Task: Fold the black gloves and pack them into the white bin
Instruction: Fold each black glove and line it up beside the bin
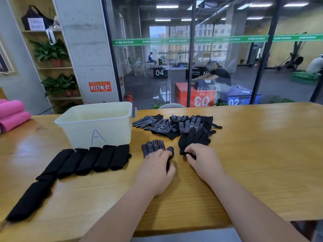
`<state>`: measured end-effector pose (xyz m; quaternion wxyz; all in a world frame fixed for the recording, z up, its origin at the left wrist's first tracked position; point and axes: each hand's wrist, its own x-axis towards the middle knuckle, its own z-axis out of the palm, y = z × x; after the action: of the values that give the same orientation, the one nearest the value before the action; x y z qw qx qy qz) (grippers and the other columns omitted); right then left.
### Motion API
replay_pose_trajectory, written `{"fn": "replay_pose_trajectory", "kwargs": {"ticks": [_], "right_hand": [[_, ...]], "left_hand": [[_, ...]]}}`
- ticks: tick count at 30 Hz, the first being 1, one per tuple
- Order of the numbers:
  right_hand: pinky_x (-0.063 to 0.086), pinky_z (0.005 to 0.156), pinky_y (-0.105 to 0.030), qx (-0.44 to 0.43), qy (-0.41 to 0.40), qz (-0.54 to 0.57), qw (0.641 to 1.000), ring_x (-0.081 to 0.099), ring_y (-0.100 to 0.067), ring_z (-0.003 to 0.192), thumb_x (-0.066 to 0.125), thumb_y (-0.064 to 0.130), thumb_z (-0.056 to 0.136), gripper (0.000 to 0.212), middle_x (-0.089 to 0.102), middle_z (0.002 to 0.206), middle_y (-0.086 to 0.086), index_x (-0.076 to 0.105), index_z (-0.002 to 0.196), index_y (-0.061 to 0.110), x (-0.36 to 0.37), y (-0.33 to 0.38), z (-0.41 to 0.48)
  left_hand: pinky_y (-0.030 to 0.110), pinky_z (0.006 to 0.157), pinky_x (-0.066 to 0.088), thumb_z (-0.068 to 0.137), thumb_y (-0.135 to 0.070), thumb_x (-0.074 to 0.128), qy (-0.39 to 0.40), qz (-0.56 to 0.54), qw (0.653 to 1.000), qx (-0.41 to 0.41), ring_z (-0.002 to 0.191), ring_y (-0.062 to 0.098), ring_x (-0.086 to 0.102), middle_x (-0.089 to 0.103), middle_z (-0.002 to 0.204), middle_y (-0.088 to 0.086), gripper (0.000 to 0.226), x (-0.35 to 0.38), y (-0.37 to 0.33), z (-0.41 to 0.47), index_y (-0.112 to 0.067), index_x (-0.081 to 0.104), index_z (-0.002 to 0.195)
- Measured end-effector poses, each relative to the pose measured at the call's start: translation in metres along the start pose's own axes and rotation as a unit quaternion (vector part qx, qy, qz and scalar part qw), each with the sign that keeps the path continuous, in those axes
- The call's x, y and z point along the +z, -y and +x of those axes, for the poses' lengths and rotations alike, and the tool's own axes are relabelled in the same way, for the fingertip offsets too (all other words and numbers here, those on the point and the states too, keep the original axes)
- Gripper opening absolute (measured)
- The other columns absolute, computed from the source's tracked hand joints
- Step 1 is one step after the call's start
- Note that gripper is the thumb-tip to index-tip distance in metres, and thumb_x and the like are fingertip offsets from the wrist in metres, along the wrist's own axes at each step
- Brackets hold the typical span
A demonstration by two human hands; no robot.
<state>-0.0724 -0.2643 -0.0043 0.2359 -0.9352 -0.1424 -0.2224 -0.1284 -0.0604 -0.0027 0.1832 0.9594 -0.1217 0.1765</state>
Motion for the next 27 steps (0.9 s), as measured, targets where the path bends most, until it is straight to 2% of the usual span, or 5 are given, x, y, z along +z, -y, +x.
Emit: {"fn": "replay_pose_trajectory", "kwargs": {"ticks": [8,16,21,25,27], "right_hand": [[0.055,0.077,-0.03,0.069,-0.054,0.192,0.978,0.064,-0.008,0.087,0.061,0.003,0.099,0.044,0.062,0.101,0.01,0.051,0.116,0.042,-0.021,0.007,0.003],[0.05,0.081,-0.031,0.034,-0.061,0.16,0.985,0.063,-0.012,0.087,0.057,0.002,0.1,0.044,0.07,0.11,0.005,0.074,0.091,0.042,-0.064,0.026,0.074],[0.056,0.089,-0.025,0.024,-0.147,0.3,0.942,0.071,-0.008,0.105,0.064,0.01,0.101,0.033,0.074,0.113,0.014,0.078,0.102,0.04,-0.108,0.046,0.095],[0.058,0.083,-0.033,0.146,-0.183,0.356,0.905,0.075,-0.017,0.097,0.063,0.014,0.097,0.03,0.079,0.101,0.011,0.08,0.097,0.039,-0.084,0.041,0.065],[0.052,0.079,-0.03,0.216,-0.116,0.287,0.926,0.075,-0.023,0.095,0.063,0.017,0.097,0.024,0.08,0.095,0.003,0.081,0.093,0.032,-0.054,0.03,0.035]], "left_hand": [[0.033,0.097,0.043,0.1,-0.038,0.041,-0.071,0.072,0.993,-0.057,0.106,0.012,0.054,0.059,0.11,-0.013,0.028,0.0,0.005,0.001,-0.029,0.06,0.117],[0.034,0.097,0.044,0.102,-0.038,0.039,-0.056,0.088,0.992,-0.066,0.105,0.015,0.055,0.06,0.107,-0.01,0.027,0.0,0.004,0.0,-0.027,0.063,0.11],[0.033,0.107,0.042,0.1,-0.043,0.032,-0.054,0.085,0.993,-0.065,0.111,0.014,0.057,0.064,0.113,-0.01,0.044,0.005,0.006,0.001,-0.026,0.069,0.115],[0.038,0.11,0.04,0.095,-0.044,0.027,-0.069,0.109,0.99,-0.061,0.118,0.02,0.05,0.061,0.117,-0.006,0.054,0.005,0.006,0.002,-0.023,0.073,0.113],[0.038,0.101,0.041,0.097,-0.043,0.033,-0.071,0.131,0.987,-0.064,0.111,0.02,0.049,0.057,0.111,-0.006,0.045,0.002,0.004,0.001,-0.025,0.071,0.11]]}}
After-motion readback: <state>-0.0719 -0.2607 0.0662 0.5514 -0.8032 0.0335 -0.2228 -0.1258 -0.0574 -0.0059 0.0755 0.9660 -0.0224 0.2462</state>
